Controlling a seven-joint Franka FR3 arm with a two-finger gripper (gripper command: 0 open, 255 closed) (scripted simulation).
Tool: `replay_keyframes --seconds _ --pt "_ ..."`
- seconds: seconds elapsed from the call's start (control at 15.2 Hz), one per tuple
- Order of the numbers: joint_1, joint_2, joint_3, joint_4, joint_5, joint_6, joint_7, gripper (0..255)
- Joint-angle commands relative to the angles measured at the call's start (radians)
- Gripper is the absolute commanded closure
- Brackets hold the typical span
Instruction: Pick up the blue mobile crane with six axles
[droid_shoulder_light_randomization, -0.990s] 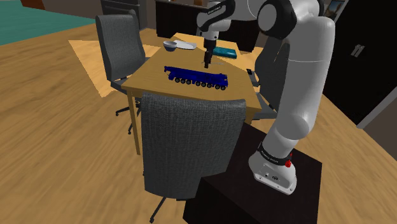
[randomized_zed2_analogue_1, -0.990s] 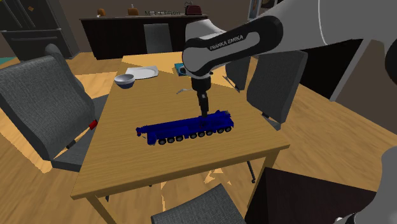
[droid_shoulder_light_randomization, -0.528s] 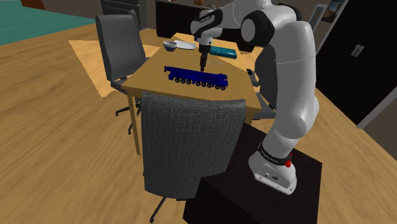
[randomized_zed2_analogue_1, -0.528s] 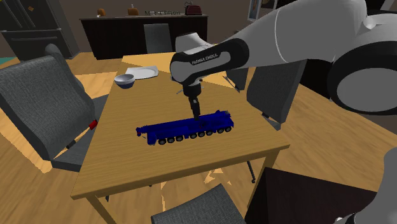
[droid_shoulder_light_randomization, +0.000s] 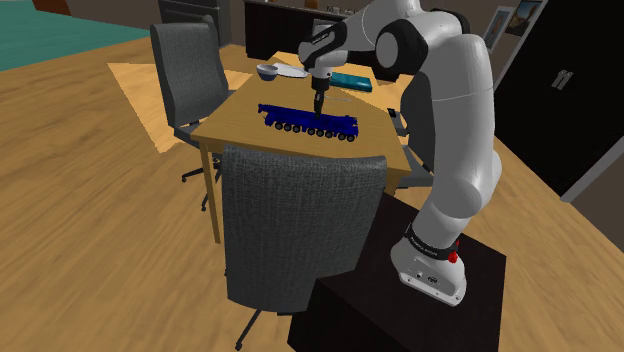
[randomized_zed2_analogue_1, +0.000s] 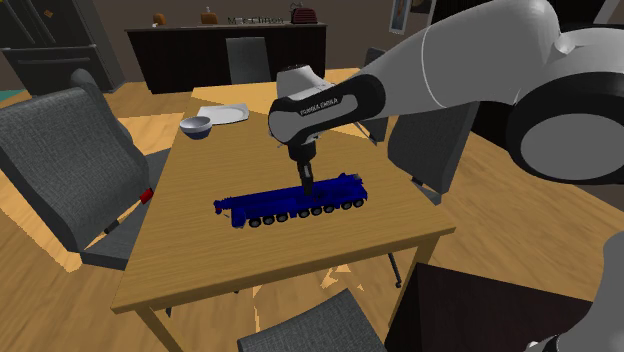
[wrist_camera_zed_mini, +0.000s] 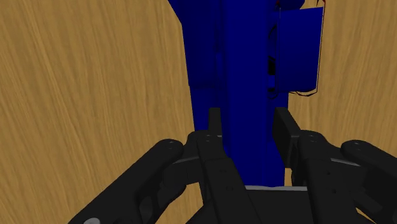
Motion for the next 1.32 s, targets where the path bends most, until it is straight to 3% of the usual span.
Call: replay_keyframes --seconds 0.0,0.46,1.25 --pt "0.000 0.001 0.000 -0.001 0.000 0.001 0.000 255" --pt "-0.001 0.003 0.001 0.003 0.001 0.000 0.000 255" --pt "0.001 -0.047 -0.012 0.092 -0.022 -0.136 0.010 255"
